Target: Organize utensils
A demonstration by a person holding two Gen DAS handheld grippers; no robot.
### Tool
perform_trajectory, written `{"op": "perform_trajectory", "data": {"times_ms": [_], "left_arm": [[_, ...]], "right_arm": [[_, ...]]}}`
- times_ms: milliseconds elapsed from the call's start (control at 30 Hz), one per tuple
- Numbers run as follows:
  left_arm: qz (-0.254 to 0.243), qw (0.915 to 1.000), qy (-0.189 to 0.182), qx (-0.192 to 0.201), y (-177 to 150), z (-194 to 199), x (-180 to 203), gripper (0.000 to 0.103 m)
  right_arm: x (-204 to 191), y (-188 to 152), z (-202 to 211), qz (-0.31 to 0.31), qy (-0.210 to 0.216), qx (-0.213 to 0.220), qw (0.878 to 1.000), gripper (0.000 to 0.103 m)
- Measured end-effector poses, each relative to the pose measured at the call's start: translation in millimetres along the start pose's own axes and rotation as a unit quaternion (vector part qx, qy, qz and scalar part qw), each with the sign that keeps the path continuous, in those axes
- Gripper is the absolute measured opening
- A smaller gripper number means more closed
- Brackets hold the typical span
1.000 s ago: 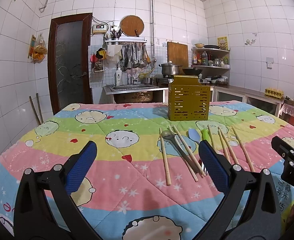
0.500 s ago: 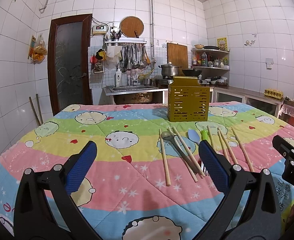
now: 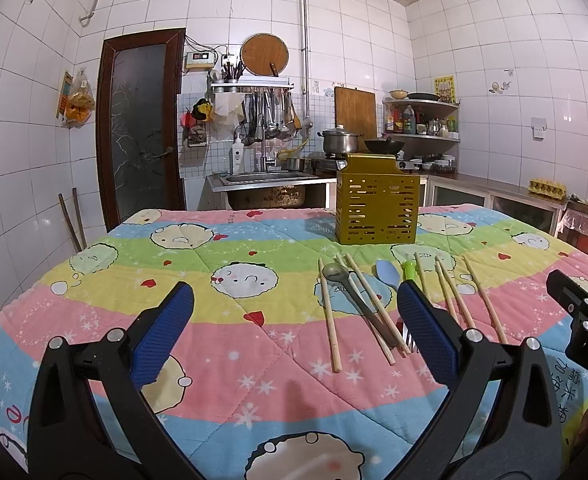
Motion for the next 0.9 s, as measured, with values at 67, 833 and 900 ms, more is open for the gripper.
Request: {"op": "perform_trajectory", "data": {"times_ms": [67,833,900], "left_arm": [[0.000,1.0000,0.000,0.001,-0.4,0.6,-0.8,0.098],[0.001,1.0000,0.000,0.001,-0.6,0.4,-0.4,0.098],[0.001,1.0000,0.000,0.002,-0.2,0.7,-0.4,0.098]], "right_arm": [[-0.1,-0.1,0.6,0.000,0.000,0.001,1.000,0.099],[0.9,0.2,0.9,-0.001,-0.002,0.002,1.000,0.099],[1.0,0.3,0.9,-0.001,-0.002,0.002,1.000,0.099]]}}
Point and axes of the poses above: each gripper's, at about its wrist camera, not at the fingertips, and z roughly against the way its jaws point, x to its right, y to its top, the point moved 5 cm from there along -z, roughly the way its jaws point, and after that the axes turned 13 degrees about z, right-handed, at the moved point
